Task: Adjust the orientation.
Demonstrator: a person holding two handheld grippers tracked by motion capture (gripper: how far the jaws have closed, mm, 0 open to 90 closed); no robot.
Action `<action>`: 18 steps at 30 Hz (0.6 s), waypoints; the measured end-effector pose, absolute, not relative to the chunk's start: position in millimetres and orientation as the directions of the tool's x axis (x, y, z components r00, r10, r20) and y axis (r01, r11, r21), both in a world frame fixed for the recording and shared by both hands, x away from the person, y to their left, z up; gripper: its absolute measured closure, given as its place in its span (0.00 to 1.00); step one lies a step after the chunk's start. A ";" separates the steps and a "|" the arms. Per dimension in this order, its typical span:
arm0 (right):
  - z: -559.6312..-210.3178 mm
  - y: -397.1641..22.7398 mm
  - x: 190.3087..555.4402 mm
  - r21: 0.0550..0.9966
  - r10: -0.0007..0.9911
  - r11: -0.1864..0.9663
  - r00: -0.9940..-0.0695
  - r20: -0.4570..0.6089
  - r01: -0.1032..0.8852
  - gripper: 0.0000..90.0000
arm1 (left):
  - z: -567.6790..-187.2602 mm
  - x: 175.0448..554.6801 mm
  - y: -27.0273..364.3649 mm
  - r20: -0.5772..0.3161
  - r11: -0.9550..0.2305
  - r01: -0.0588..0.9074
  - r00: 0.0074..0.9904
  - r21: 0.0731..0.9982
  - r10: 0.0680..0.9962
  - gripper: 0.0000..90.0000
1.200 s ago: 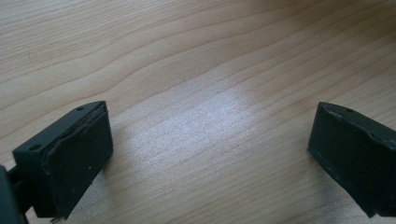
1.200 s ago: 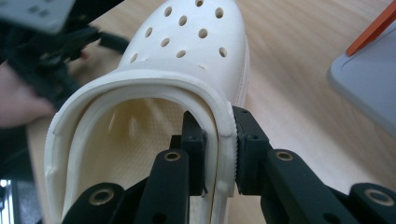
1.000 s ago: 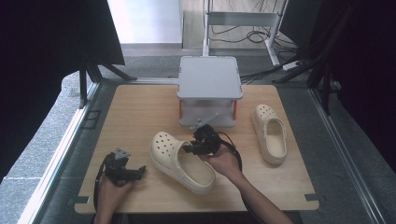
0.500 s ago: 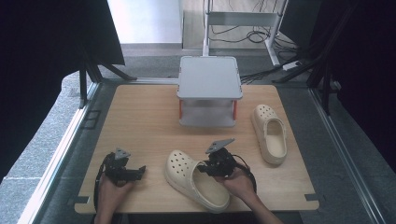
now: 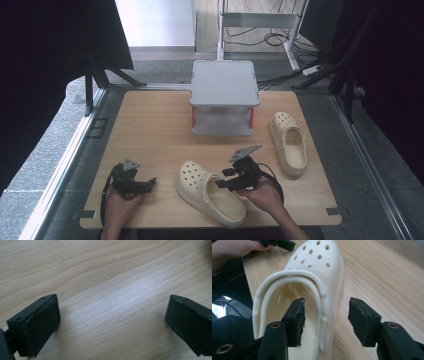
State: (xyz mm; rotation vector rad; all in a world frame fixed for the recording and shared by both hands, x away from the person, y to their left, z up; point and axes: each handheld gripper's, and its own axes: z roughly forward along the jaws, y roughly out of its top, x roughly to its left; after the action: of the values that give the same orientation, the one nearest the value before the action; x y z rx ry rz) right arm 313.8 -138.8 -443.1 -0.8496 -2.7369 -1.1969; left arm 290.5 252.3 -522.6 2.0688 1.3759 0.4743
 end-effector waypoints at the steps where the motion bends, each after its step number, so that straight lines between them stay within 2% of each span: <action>1: -442.0 -142.5 313.8 0.671 0.472 0.548 -0.847 0.246 0.500 0.51 | -522.6 290.5 252.4 -0.033 -0.281 0.701 0.398 0.655 0.917 0.00; 7: -432.7 -178.4 316.8 0.691 0.535 0.488 -0.808 0.247 0.534 0.48 | -522.6 290.5 252.3 -0.033 -0.281 0.701 0.398 0.655 0.917 0.00; 18: -426.0 -252.9 328.8 0.704 0.729 0.393 -0.667 0.153 0.591 0.43 | -522.6 290.5 252.3 -0.033 -0.281 0.701 0.398 0.655 0.917 0.00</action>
State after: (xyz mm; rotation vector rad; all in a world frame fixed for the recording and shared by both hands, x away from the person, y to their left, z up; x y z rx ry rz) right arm 328.8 -252.9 -426.0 -1.3279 -2.7681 -1.2712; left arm 290.5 252.3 -522.6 2.0694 1.3757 0.4742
